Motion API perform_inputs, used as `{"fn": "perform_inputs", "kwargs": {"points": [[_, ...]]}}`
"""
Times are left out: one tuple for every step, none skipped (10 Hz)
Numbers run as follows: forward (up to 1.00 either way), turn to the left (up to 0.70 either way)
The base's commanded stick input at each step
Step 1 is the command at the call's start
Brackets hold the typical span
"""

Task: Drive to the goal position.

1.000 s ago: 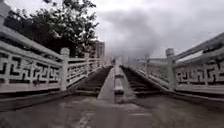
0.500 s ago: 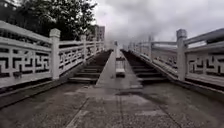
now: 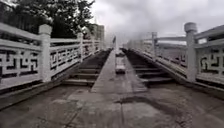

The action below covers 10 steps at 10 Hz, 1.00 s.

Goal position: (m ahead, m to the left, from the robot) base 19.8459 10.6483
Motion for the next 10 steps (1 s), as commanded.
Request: {"fn": "perform_inputs", "kwargs": {"points": [[0.69,-0.13],[0.69,-0.1],[0.69,-0.02],[0.69,0.01],[0.69,0.01],[0.69,0.01],[0.69,0.01],[0.69,0.01],[0.69,0.01],[0.69,0.01]]}}
